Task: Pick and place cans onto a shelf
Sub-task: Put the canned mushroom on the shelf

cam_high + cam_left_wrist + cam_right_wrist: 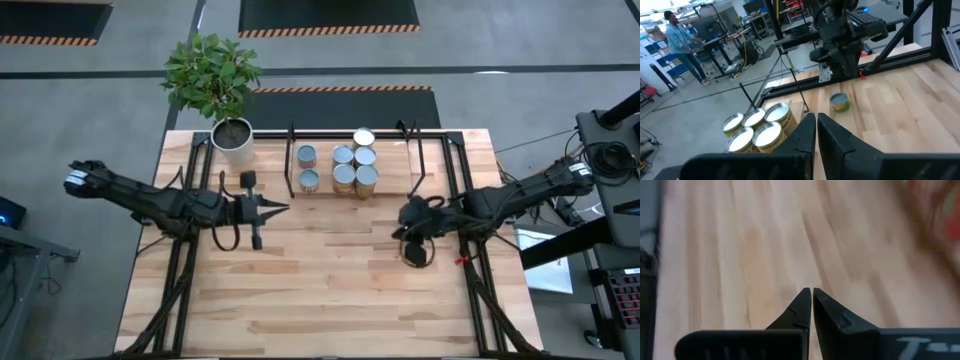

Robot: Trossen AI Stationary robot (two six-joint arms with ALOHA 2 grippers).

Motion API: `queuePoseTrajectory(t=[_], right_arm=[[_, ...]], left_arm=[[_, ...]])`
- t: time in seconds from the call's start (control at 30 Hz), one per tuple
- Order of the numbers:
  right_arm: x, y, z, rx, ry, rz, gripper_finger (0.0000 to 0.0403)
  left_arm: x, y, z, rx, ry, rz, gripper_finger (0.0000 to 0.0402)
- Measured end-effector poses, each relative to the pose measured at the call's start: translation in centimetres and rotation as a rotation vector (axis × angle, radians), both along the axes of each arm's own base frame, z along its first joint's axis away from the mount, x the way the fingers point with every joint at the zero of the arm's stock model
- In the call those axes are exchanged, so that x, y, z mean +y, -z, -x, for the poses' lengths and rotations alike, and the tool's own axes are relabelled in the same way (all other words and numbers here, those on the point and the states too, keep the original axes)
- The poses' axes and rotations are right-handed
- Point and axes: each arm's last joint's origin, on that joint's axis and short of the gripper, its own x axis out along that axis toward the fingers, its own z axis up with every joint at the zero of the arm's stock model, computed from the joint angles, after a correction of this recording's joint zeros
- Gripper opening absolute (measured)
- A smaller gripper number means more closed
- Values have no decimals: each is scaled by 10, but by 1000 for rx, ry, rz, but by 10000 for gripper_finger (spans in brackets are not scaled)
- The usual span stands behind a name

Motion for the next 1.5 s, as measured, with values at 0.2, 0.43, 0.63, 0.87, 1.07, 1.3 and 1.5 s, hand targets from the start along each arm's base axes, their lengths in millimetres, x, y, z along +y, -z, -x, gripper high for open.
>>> queuePoseTrajectory(t=[0.2,0.43,0.63,0.87,1.07,1.3,1.5], right_arm=[[-1,18,8,371,135,-45,9],[-5,28,22,590,265,-44,9],[-4,27,20,568,327,-68,17],[-4,37,10,545,267,38,94],[1,52,-7,569,18,180,166],[4,79,-20,695,-46,299,189],[5,95,-26,768,-51,334,155]], left_arm=[[2,7,7,11,-1,-1,1],[1,7,4,15,-1,-2,1],[1,6,2,17,-2,-2,1],[1,6,2,18,-2,-2,1],[1,6,3,20,-2,-3,1],[1,7,3,22,-2,0,1],[1,7,3,22,-2,0,1]])
